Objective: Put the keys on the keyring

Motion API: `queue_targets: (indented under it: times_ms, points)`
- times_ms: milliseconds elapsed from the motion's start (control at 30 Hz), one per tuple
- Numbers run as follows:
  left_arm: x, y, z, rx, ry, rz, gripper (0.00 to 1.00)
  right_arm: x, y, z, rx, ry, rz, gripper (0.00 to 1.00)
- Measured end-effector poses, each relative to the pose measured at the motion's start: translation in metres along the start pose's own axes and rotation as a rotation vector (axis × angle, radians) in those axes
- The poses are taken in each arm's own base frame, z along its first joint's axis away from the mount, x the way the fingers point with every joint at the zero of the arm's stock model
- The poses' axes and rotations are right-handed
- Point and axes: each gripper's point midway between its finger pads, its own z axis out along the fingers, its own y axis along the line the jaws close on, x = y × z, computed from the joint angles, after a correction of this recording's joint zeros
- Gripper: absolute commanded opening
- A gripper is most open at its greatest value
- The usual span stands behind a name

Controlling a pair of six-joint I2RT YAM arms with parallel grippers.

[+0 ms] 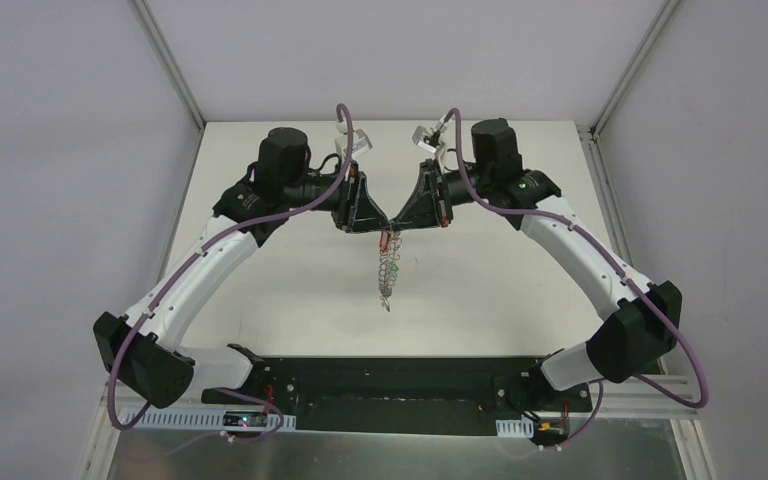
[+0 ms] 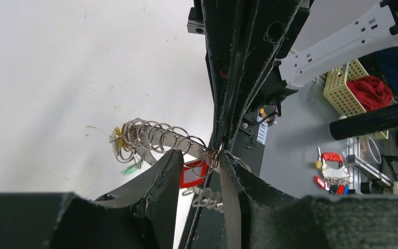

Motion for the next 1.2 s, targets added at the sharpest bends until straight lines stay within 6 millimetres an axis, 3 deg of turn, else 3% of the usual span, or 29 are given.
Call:
queue_targets:
  times_ms: [267,467,700,867,1100,1200]
  points:
    - [-0.002,0.008,0.002,0.009,-0.039,-0.040,0.26,-0.007,-0.015,-0.001,0.004,-0.039,-0.037,0.00]
    - [-0.004,0.003,0.002,0.040,-0.059,-0.049,0.20,-0.011,-0.014,-0.003,0.008,-0.056,0.105,0.00]
    - [-0.004,0.000,0.002,0.058,-0.068,-0.057,0.16,-0.015,-0.013,-0.004,0.010,-0.068,0.141,0.00]
    - [-0.004,-0.001,0.003,0.065,-0.068,-0.061,0.00,-0.016,-0.013,-0.005,0.011,-0.070,0.149,0.00]
    - [-0.002,0.001,0.001,0.056,-0.060,-0.085,0.00,-0.012,-0.017,-0.005,0.014,-0.068,0.135,0.01]
    - [0.000,0.003,-0.001,0.025,-0.039,-0.084,0.00,-0.007,-0.019,-0.003,0.019,-0.056,0.093,0.08]
